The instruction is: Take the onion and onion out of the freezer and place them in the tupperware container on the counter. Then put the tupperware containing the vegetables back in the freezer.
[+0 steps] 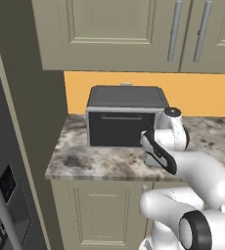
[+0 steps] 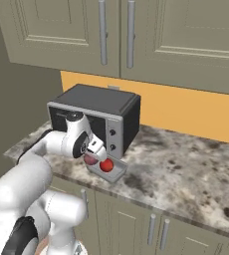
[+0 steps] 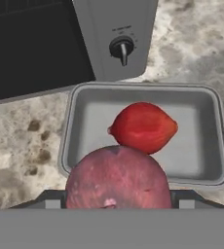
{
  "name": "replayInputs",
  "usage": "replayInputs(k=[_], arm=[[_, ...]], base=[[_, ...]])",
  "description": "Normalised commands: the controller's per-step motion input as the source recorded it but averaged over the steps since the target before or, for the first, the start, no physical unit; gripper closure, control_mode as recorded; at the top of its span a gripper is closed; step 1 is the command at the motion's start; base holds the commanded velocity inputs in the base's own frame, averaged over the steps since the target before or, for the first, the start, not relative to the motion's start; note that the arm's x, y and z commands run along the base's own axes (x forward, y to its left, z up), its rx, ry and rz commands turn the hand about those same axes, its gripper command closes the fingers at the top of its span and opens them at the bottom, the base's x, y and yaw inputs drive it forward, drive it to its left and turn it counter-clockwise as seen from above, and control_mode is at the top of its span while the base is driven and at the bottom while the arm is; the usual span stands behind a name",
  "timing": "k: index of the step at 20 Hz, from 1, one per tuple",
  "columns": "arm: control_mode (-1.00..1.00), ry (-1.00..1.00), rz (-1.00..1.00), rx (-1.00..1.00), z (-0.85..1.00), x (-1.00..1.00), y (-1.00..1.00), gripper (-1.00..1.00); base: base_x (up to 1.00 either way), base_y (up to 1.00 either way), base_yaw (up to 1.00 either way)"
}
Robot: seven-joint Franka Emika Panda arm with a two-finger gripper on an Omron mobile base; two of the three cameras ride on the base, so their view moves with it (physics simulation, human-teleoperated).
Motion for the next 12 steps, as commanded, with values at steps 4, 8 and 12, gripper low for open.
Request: replayInputs(k=[4,8,12], arm=[[-1.0,0.0,0.01,0.0,-0.3,0.31,-0.02,1.0],[-1.0,0.0,0.01,0.0,-0.28,0.24,-0.05,1.0],[-1.0,0.0,0.0,0.0,-0.3,0.35,-0.06,1.0]], base=[[0.0,0.0,0.0],[0.0,0.0,0.0],[0.0,0.0,0.0]])
